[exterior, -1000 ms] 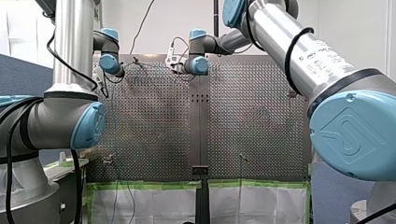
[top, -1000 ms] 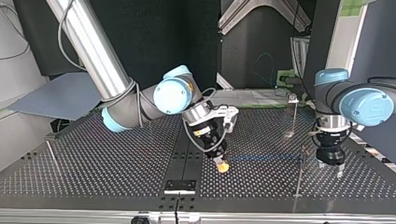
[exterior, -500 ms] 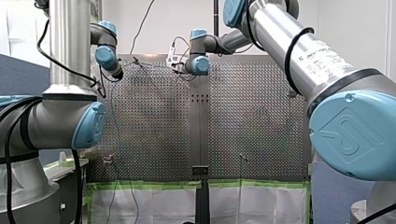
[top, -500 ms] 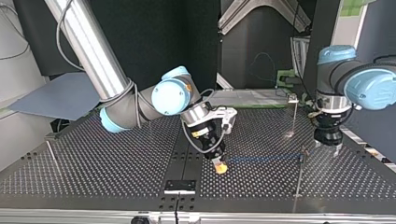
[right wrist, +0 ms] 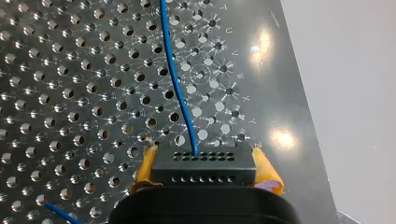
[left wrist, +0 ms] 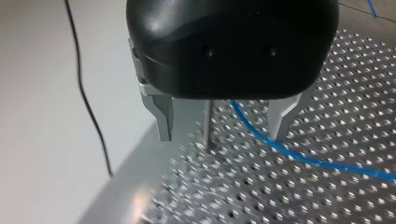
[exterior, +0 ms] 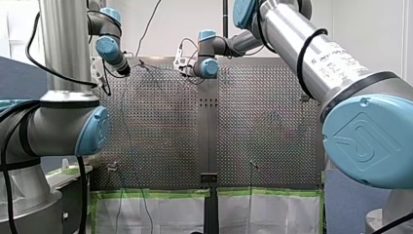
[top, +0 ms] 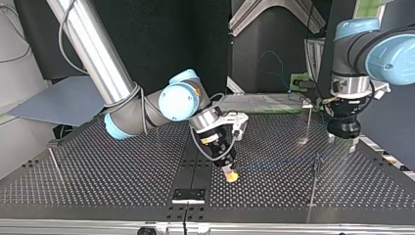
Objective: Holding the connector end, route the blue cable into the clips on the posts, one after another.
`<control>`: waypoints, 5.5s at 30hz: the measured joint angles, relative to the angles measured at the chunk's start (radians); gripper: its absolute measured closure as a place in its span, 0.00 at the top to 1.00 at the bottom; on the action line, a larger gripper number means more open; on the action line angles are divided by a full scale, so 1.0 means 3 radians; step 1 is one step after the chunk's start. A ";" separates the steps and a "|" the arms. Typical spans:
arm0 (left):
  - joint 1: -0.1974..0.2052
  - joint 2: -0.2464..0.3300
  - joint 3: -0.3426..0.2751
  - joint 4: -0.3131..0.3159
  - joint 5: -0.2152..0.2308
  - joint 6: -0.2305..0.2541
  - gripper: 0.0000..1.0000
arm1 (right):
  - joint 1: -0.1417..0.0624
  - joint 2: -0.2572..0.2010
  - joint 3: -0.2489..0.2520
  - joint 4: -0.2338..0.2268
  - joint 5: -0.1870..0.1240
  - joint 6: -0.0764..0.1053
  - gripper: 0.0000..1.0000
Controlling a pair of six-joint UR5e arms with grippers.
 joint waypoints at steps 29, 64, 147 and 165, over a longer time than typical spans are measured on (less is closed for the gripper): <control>-0.0489 0.0161 -0.0001 -0.0006 -0.0403 0.0929 1.00 | -0.0011 -0.0001 -0.0001 0.0031 0.0000 0.0000 0.00; -0.0440 0.0111 0.0000 0.0262 -0.0345 0.1625 1.00 | -0.0020 0.0002 0.0000 0.0053 0.0000 0.0005 0.00; -0.1024 -0.0378 0.0620 0.0034 -0.0459 0.1725 1.00 | -0.0013 -0.0002 -0.0161 0.0164 -0.0043 -0.0006 0.00; -0.1107 -0.0714 0.0805 0.0028 -0.0683 0.1677 1.00 | -0.0019 -0.0002 -0.0161 0.0164 -0.0060 0.0000 0.00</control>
